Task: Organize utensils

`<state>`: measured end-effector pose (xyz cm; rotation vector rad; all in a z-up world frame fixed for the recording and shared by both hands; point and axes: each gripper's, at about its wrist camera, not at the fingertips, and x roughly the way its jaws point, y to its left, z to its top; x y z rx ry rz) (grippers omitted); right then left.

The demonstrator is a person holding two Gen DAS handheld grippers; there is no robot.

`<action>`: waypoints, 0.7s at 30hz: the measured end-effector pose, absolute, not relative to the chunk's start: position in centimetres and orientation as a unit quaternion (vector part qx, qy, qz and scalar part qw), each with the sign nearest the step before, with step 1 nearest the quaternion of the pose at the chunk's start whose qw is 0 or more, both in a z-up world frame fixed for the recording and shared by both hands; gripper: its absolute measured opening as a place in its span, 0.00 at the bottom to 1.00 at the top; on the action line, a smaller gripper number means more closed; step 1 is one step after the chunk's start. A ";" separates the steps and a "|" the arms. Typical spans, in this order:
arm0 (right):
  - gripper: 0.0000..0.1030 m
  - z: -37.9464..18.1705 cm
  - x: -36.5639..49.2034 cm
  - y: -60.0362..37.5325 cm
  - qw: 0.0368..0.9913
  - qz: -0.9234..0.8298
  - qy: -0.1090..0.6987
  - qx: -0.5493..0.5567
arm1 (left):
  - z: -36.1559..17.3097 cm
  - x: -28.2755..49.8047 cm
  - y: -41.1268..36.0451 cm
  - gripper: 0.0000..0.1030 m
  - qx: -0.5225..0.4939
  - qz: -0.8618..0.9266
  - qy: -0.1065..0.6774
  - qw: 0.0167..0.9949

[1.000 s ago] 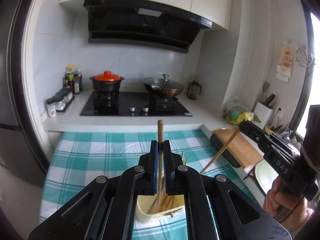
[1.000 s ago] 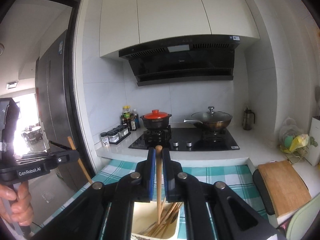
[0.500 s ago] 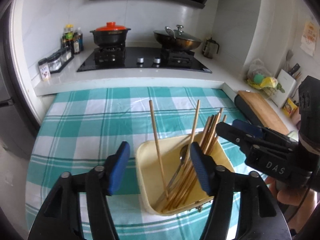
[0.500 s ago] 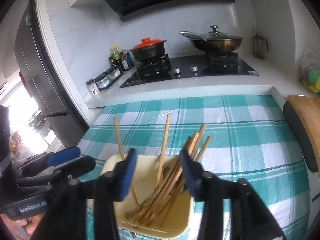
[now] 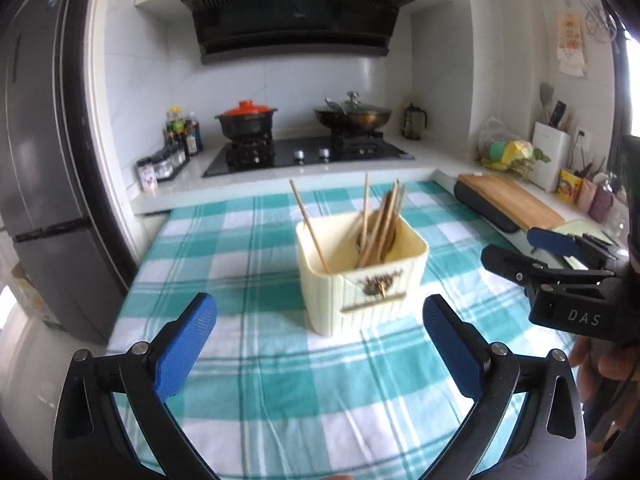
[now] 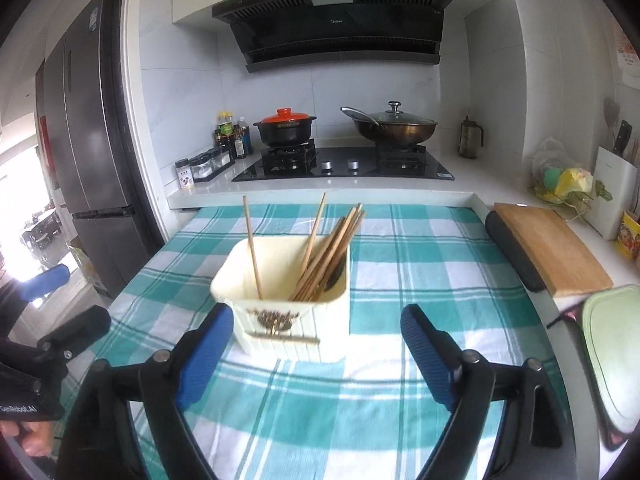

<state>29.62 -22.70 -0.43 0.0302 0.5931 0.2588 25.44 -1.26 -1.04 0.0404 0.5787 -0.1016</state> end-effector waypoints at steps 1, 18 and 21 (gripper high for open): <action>0.96 -0.6 28.5 -22.8 0.949 0.122 0.289 0.015 | -1.5 24.8 -1.4 1.00 0.016 -0.050 0.291 0.955; 1.00 -0.3 21.0 -21.2 0.958 0.083 0.273 -0.007 | -2.0 18.7 -0.4 1.00 -0.026 0.019 0.281 0.959; 1.00 -0.1 20.5 -21.1 0.959 0.084 0.270 -0.010 | -1.8 18.4 -0.2 1.00 -0.029 0.022 0.276 0.960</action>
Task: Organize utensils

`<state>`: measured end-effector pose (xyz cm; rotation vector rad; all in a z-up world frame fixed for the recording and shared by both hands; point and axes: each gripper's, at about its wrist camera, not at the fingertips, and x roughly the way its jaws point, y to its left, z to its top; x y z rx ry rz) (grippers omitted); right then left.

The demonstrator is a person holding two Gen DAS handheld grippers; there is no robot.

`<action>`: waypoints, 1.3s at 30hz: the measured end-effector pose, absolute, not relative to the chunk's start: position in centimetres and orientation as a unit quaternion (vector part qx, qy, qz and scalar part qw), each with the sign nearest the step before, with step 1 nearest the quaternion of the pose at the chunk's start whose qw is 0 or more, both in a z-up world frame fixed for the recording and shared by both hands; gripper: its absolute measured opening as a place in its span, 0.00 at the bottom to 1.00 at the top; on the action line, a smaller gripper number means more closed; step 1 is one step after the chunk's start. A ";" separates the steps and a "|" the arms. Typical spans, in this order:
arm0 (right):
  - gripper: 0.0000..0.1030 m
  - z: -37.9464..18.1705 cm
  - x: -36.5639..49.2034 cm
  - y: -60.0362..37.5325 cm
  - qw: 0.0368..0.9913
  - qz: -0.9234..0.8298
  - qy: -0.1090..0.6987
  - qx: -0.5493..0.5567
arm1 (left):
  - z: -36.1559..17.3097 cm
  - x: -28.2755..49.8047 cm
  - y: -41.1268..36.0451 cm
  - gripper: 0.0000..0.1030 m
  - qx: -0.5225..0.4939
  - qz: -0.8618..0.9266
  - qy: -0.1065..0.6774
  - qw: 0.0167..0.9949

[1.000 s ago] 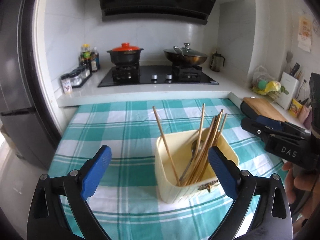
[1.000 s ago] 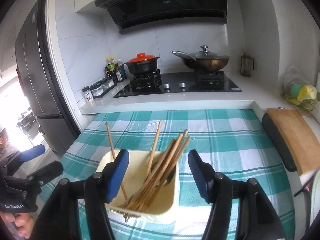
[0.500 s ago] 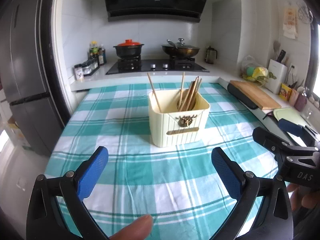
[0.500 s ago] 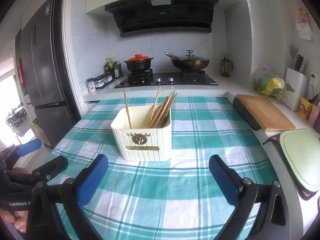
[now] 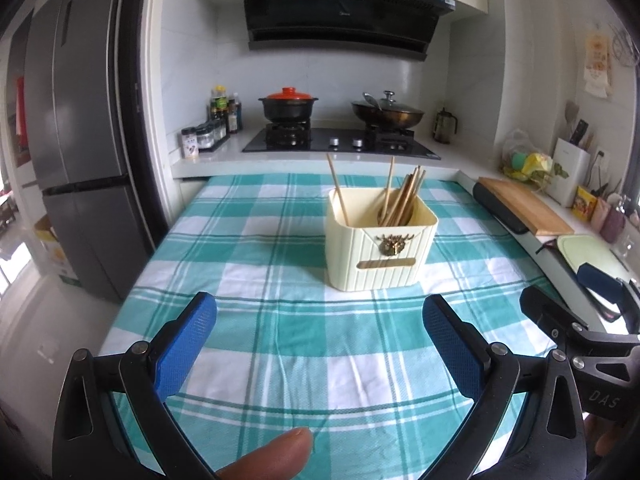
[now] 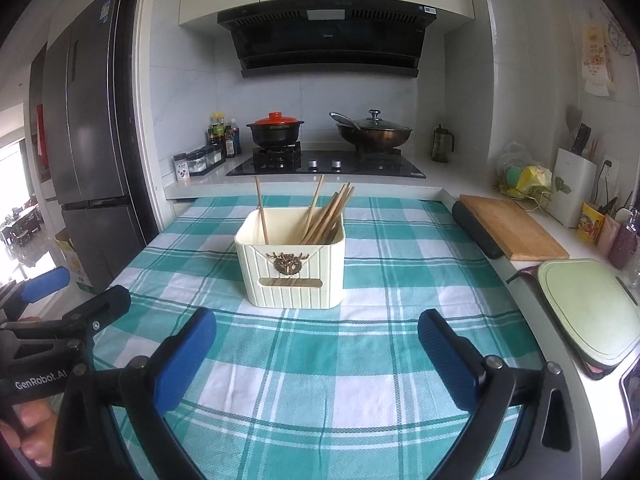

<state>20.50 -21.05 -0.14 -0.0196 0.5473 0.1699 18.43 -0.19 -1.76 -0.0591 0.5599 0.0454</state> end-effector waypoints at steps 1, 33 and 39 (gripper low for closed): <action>1.00 0.0 20.3 -20.9 0.960 0.083 0.268 -0.013 | -1.7 18.3 -0.1 1.00 -0.030 0.024 0.275 0.961; 1.00 0.2 19.4 -21.9 0.962 0.077 0.261 -0.004 | -1.7 18.1 -1.1 1.00 -0.003 0.060 0.282 0.958; 1.00 0.2 19.3 -21.6 0.963 0.078 0.259 -0.008 | -1.6 18.0 -0.7 1.00 -0.005 0.067 0.282 0.957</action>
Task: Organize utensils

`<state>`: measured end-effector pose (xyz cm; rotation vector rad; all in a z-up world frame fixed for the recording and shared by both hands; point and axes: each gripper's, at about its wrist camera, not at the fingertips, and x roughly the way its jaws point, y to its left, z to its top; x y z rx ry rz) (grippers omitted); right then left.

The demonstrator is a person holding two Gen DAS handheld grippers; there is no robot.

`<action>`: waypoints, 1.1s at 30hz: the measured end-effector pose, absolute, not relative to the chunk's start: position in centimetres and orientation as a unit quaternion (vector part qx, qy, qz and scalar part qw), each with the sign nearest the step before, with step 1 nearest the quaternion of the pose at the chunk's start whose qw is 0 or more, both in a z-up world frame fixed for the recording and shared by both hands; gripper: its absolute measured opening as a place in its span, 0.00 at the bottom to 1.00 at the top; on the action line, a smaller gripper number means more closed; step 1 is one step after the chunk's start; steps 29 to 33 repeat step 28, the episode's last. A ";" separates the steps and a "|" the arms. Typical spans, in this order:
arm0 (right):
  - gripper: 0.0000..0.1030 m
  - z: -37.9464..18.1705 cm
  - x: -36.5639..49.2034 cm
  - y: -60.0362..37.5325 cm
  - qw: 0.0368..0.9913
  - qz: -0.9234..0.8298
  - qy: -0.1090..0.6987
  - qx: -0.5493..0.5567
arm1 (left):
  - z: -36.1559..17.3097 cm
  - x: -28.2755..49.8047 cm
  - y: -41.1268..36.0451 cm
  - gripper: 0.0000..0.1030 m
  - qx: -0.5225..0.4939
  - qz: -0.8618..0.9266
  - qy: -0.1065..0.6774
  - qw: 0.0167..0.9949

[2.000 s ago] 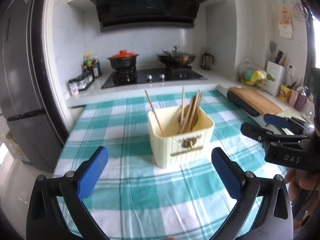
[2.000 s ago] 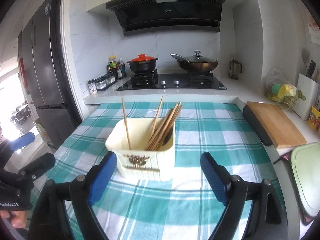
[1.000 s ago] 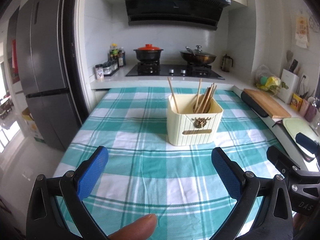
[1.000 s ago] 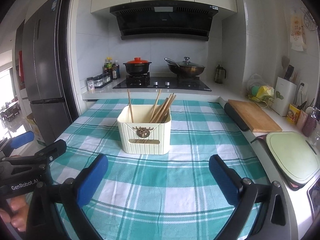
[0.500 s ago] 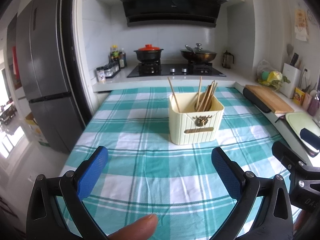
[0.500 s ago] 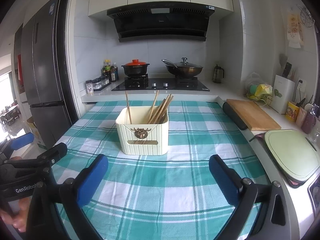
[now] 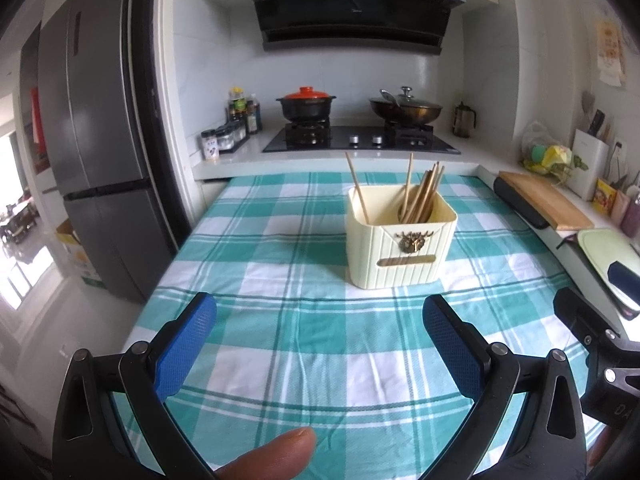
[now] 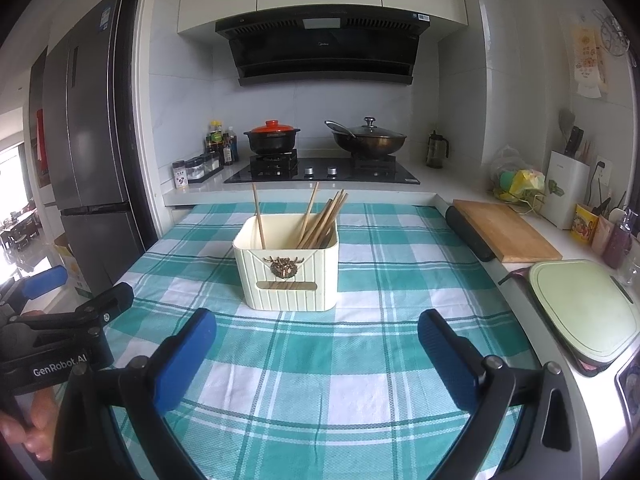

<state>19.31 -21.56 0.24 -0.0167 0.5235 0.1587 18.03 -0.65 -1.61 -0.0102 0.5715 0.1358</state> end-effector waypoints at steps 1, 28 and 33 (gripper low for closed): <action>1.00 0.2 19.3 -21.5 0.963 0.078 0.259 -0.008 | -1.6 18.1 -0.6 1.00 -0.005 0.067 0.282 0.957; 1.00 -0.3 19.4 -21.8 0.961 0.070 0.266 -0.004 | -2.0 18.0 -1.1 1.00 0.004 0.059 0.285 0.957; 1.00 -0.3 19.4 -21.8 0.961 0.070 0.266 -0.004 | -2.0 18.0 -1.1 1.00 0.004 0.059 0.285 0.957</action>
